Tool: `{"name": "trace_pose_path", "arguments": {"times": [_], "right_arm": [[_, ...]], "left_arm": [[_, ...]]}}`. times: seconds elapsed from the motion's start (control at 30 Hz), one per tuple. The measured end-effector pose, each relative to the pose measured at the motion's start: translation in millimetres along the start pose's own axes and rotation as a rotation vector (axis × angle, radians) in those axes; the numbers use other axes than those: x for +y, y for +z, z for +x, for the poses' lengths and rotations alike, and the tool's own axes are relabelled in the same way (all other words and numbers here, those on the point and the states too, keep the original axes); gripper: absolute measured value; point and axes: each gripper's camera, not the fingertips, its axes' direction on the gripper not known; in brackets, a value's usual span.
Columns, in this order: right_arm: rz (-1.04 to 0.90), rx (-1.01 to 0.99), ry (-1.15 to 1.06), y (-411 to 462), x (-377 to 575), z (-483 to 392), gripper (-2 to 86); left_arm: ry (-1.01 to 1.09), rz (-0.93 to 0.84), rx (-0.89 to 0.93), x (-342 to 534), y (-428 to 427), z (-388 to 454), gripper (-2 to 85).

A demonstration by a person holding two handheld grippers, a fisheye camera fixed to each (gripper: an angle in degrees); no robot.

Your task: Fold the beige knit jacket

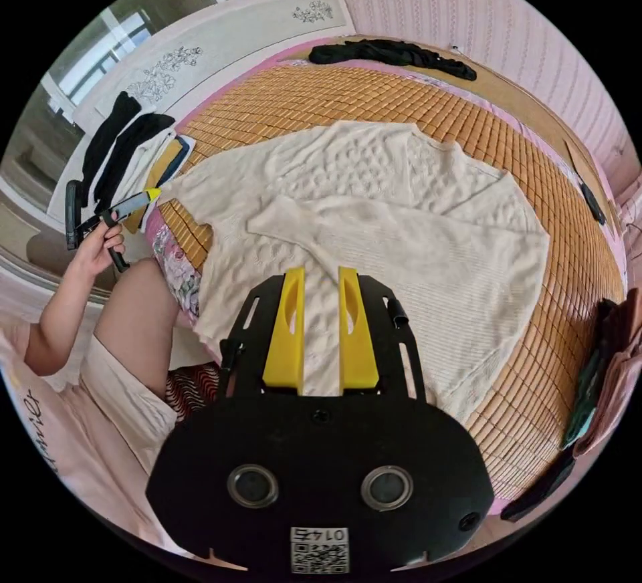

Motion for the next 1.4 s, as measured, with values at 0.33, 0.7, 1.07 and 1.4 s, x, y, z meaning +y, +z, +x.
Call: {"name": "trace_pose_path", "arguments": {"times": [0.33, 0.7, 1.07, 1.4], "right_arm": [[-0.180, -0.077, -0.522, 99.9, -136.3, -189.9, 9.6], [-0.261, 0.035, -0.558, 141.0, -179.1, -236.4, 8.3], [-0.106, -0.087, -0.379, 67.5, -161.5, -175.5, 1.0], [0.283, -0.186, 0.103, -113.2, -46.5, 19.4, 1.8]], "left_arm": [[-0.171, -0.003, -0.082, 7.4, 0.2, -73.0, 8.9], [-0.157, -0.062, -0.162, 6.7, 20.5, -84.2, 5.7], [0.015, 0.091, -0.021, 8.3, -33.3, -28.7, -0.9], [0.430, 0.340, 0.510, 1.0, -80.4, 203.4, 0.1]]}}
